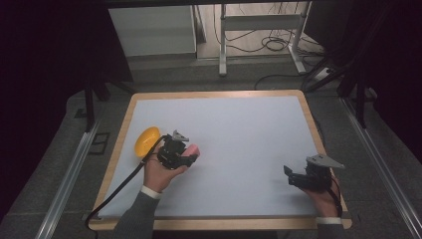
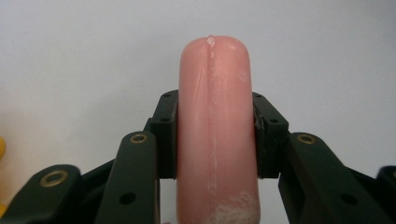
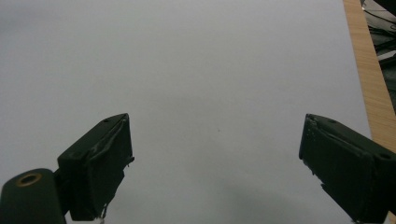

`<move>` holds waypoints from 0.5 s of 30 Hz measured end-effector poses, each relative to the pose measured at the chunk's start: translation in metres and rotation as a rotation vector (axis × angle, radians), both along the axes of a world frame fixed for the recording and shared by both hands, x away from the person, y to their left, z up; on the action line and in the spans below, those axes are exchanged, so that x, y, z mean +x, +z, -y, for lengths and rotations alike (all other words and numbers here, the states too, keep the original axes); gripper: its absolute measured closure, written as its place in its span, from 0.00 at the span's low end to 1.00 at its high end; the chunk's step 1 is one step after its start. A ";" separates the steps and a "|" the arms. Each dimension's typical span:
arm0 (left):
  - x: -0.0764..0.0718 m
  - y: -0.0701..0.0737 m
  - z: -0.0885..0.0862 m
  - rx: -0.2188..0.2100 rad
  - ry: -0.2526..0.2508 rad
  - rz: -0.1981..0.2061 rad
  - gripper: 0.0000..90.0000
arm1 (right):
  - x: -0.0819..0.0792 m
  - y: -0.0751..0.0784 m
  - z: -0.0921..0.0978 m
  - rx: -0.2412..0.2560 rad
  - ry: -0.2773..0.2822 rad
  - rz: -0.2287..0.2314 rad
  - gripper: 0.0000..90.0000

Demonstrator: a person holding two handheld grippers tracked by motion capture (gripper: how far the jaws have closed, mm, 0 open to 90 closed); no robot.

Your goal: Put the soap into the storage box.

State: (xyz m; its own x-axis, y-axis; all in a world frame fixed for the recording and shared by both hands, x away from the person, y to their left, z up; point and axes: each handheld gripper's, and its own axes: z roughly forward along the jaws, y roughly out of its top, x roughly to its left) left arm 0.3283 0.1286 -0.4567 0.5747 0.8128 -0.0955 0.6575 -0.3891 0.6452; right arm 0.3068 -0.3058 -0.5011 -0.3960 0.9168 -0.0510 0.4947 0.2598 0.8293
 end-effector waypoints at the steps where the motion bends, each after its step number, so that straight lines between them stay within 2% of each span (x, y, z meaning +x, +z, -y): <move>1: 0.000 0.001 -0.001 0.000 0.000 0.001 0.67 | 0.000 0.000 0.000 0.000 0.000 -0.001 0.10; 15: 0.006 0.011 -0.016 -0.006 0.027 0.024 0.67 | 0.001 -0.001 0.000 -0.006 -0.002 -0.008 0.10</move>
State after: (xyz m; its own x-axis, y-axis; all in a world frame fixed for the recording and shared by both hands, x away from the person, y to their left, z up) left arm 0.3340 0.1449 -0.4458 0.5547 0.8275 -0.0870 0.6523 -0.3676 0.6628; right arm 0.3074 -0.3062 -0.5021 -0.3943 0.9175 -0.0531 0.5021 0.2634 0.8237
